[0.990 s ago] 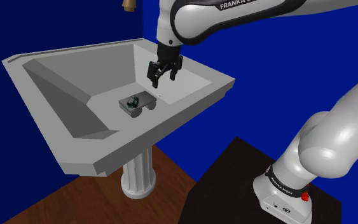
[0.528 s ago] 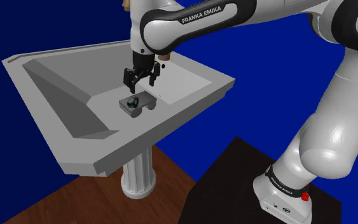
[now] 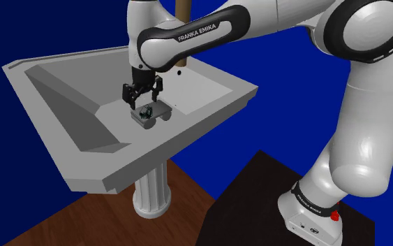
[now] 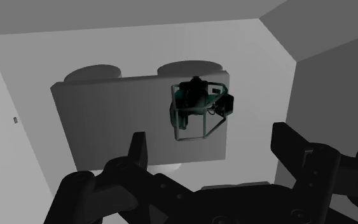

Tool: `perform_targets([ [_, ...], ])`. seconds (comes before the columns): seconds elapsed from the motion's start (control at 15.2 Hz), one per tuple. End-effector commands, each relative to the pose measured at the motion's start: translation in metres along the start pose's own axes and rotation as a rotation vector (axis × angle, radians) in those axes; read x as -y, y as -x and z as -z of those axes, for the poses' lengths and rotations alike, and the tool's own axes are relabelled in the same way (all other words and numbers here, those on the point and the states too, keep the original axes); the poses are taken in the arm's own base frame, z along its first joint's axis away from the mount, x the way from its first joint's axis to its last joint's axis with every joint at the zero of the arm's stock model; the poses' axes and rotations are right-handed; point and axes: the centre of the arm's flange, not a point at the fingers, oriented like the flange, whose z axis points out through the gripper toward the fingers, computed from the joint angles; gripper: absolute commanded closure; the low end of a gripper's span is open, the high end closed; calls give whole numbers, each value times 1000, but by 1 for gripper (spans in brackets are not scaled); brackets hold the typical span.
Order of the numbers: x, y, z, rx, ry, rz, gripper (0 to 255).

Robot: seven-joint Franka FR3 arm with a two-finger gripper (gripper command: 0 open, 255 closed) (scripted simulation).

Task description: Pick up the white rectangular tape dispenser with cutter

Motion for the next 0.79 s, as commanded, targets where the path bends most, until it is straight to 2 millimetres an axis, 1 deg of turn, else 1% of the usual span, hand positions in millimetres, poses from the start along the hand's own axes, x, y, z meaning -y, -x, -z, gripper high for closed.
perform_targets([
  [0.0,0,1,-11,0,0,0,0],
  [0.13,0,3,-25,0,0,0,0],
  [0.26,0,3,-25,0,0,0,0],
  [0.33,0,3,-24,0,0,0,255],
  [0.73,0,3,-24,0,0,0,255],
])
